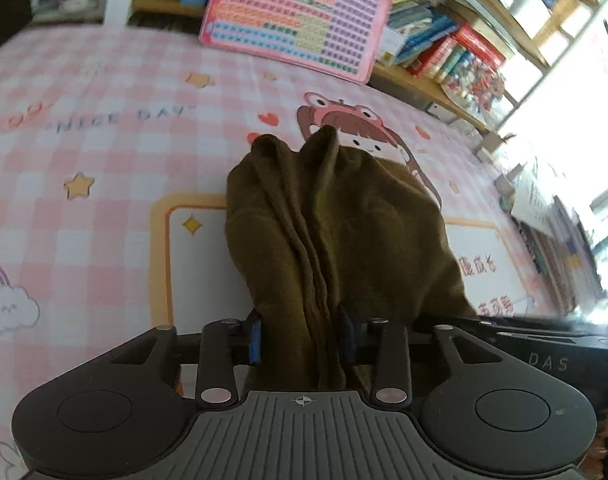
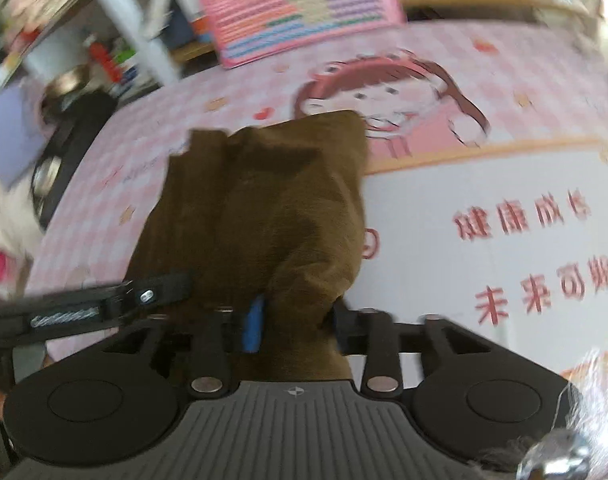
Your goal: Fold clothes
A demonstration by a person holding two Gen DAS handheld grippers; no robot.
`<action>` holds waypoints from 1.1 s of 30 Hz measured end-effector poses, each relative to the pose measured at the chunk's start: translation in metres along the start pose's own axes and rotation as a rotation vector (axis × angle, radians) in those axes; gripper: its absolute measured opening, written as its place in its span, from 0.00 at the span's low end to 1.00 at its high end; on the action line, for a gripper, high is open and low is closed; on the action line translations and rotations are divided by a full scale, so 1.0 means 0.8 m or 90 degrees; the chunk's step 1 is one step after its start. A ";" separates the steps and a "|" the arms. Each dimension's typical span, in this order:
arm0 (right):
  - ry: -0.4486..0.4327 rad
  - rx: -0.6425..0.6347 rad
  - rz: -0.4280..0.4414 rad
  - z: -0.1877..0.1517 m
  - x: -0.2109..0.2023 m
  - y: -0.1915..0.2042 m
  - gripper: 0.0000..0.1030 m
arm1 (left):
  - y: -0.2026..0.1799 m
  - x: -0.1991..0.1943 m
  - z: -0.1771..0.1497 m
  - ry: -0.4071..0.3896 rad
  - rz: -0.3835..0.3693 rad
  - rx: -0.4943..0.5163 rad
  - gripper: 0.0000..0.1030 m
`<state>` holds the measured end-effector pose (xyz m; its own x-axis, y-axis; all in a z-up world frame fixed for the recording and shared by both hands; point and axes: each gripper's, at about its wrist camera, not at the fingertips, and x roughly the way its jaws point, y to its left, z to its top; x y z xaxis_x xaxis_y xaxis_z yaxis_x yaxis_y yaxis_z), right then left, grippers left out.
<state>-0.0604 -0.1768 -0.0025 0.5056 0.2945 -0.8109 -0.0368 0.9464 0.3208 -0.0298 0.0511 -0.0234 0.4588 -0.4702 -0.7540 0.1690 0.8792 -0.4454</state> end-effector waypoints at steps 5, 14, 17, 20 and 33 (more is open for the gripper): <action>0.016 0.078 0.034 0.002 0.022 -0.018 0.64 | 0.021 0.014 0.001 0.024 -0.020 -0.061 0.57; -0.011 0.025 0.054 -0.005 0.016 0.010 0.26 | -0.006 0.011 -0.006 -0.011 0.004 -0.013 0.33; -0.049 -0.037 0.033 -0.009 0.002 0.029 0.25 | -0.017 -0.001 -0.007 -0.029 0.004 0.016 0.31; -0.088 -0.062 0.029 -0.010 -0.013 0.036 0.25 | -0.023 -0.014 -0.007 -0.053 -0.005 0.030 0.31; -0.107 -0.064 0.033 -0.016 -0.034 0.031 0.25 | -0.041 -0.029 -0.011 -0.079 -0.016 0.039 0.31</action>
<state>-0.0860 -0.1599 0.0212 0.6372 0.3244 -0.6991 -0.1481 0.9418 0.3019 -0.0536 0.0324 0.0046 0.5580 -0.4823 -0.6753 0.2327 0.8720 -0.4306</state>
